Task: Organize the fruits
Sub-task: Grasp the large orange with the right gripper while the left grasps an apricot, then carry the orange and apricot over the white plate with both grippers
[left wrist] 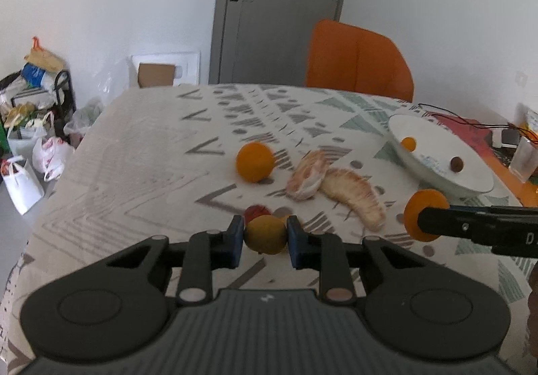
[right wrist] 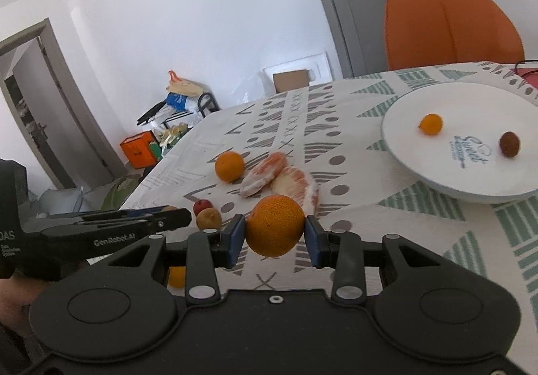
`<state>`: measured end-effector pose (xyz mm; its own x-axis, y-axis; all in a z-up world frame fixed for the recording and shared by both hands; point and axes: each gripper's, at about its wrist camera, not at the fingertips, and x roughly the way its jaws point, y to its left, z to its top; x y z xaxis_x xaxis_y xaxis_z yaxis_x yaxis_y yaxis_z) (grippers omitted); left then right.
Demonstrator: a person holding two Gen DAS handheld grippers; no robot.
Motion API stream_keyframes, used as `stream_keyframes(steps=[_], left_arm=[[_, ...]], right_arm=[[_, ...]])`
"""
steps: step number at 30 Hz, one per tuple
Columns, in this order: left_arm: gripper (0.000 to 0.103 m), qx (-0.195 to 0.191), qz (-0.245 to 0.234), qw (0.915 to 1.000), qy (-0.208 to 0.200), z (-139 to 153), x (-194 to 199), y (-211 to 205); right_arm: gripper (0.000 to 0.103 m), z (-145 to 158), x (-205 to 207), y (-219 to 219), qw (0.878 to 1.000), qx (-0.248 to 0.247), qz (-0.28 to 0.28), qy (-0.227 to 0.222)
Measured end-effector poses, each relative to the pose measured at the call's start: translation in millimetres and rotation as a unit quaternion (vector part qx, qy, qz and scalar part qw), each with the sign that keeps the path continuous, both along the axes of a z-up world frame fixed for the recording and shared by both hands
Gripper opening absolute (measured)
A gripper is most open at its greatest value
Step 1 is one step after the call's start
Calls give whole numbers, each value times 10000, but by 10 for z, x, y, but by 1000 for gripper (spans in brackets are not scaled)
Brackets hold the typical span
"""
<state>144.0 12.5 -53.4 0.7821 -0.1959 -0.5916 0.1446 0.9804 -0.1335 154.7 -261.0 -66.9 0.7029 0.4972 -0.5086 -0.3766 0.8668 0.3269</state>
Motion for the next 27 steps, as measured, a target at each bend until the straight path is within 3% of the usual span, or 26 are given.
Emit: stream_keyframes(steps=[27], left_arm=[[25, 14, -613, 9973, -412, 266, 70, -695]], right_arm=[[36, 47, -150, -793, 9956, 268, -855, -283]])
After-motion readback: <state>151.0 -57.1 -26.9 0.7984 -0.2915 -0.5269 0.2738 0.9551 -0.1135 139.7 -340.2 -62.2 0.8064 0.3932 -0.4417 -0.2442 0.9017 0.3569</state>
